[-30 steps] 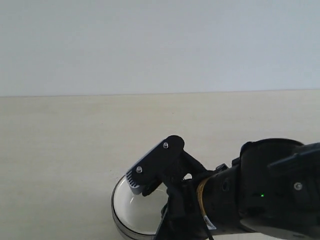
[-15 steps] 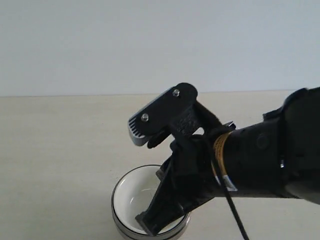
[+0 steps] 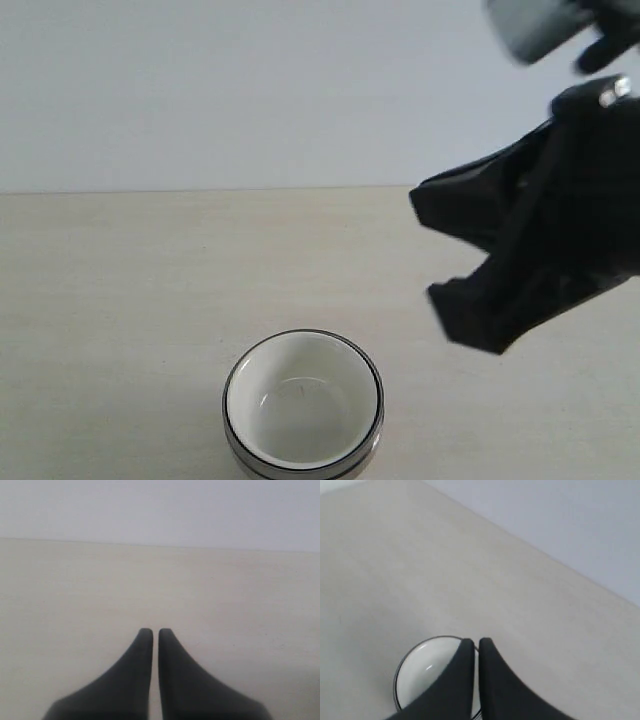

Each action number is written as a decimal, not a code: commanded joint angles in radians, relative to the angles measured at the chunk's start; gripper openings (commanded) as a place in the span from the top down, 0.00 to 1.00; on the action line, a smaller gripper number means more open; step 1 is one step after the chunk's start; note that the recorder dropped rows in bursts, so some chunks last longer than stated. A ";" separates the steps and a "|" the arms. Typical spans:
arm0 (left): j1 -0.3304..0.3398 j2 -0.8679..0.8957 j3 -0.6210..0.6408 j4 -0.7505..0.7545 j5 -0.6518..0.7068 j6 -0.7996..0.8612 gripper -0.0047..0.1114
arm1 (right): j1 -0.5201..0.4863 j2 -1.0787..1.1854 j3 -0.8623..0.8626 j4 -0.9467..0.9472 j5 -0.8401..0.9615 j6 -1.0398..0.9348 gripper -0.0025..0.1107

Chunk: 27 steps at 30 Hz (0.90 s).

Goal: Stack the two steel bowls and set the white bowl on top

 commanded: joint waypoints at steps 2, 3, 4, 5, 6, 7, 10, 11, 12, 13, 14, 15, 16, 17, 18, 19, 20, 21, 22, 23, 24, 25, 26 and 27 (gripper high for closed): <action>-0.005 -0.003 0.003 0.000 -0.007 -0.005 0.93 | -0.007 -0.172 -0.005 -0.011 0.034 -0.004 0.98; -0.005 -0.003 0.003 0.000 -0.007 -0.005 0.93 | -0.007 -0.195 -0.005 -0.011 0.044 -0.004 0.98; -0.005 -0.003 0.003 0.000 -0.007 -0.005 0.93 | -0.007 -0.223 -0.005 -0.011 0.053 -0.004 0.98; -0.005 -0.003 0.003 0.000 -0.007 -0.005 0.93 | -0.007 -0.250 -0.005 -0.011 0.063 -0.009 0.98; -0.005 -0.003 0.003 0.000 -0.007 -0.005 0.93 | -0.007 -0.271 -0.005 -0.011 0.071 -0.012 0.98; -0.005 -0.003 0.003 0.000 -0.007 -0.005 0.93 | -0.007 -0.297 -0.005 -0.011 0.082 -0.012 0.98; -0.005 -0.003 0.003 0.000 -0.007 -0.005 0.93 | -0.007 -0.367 -0.005 -0.011 0.109 -0.012 0.98; -0.005 -0.003 0.003 0.000 -0.007 -0.005 0.93 | -0.007 -0.388 -0.005 -0.011 0.118 -0.012 0.98; -0.005 -0.003 0.003 0.000 -0.007 -0.005 0.93 | -0.007 -0.404 -0.005 -0.011 0.126 -0.012 0.98; -0.005 -0.003 0.003 0.000 -0.007 -0.005 0.93 | -0.007 -0.427 -0.005 -0.011 0.135 -0.010 0.98; -0.005 -0.003 0.003 0.000 -0.007 -0.005 0.93 | -0.007 -0.442 -0.005 -0.011 0.144 -0.010 0.98; -0.005 -0.003 0.003 0.000 -0.007 -0.005 0.93 | -0.007 -0.456 -0.005 -0.009 0.152 -0.010 0.98; -0.005 -0.003 0.003 0.000 -0.007 -0.005 0.93 | -0.007 -0.473 -0.005 -0.009 0.161 -0.010 0.98; -0.005 -0.003 0.003 0.000 -0.007 -0.005 0.93 | -0.007 -0.491 -0.005 -0.007 0.173 -0.010 0.98; -0.005 -0.003 0.003 0.000 -0.007 -0.005 0.93 | -0.007 -0.503 -0.005 -0.007 0.179 -0.010 0.98; -0.005 -0.003 0.003 0.000 -0.007 -0.005 0.93 | -0.007 -0.517 -0.005 -0.006 0.192 -0.010 0.98; -0.005 -0.003 0.003 0.000 -0.007 -0.005 0.93 | -0.007 -0.531 -0.005 -0.006 0.203 -0.010 0.98; -0.005 -0.003 0.003 0.000 -0.007 -0.005 0.93 | -0.007 -0.541 -0.005 -0.006 0.213 -0.010 0.98; -0.005 -0.003 0.003 0.000 -0.007 -0.005 0.93 | -0.007 -0.555 -0.005 -0.006 0.219 -0.010 0.98; -0.005 -0.003 0.003 0.000 -0.007 -0.005 0.93 | -0.007 -0.570 -0.005 -0.003 0.219 -0.010 0.98; -0.005 -0.003 0.003 0.000 -0.007 -0.005 0.93 | -0.007 -0.585 -0.005 -0.001 0.219 -0.010 0.98; -0.005 -0.003 0.003 0.000 -0.007 -0.005 0.93 | -0.007 -0.598 -0.005 -0.001 0.216 -0.008 0.98; -0.005 -0.003 0.003 0.000 -0.007 -0.005 0.93 | -0.007 -0.615 -0.005 -0.001 0.211 -0.008 0.98; -0.005 -0.003 0.003 0.000 -0.007 -0.005 0.93 | -0.007 -0.633 -0.005 -0.001 0.211 -0.002 0.98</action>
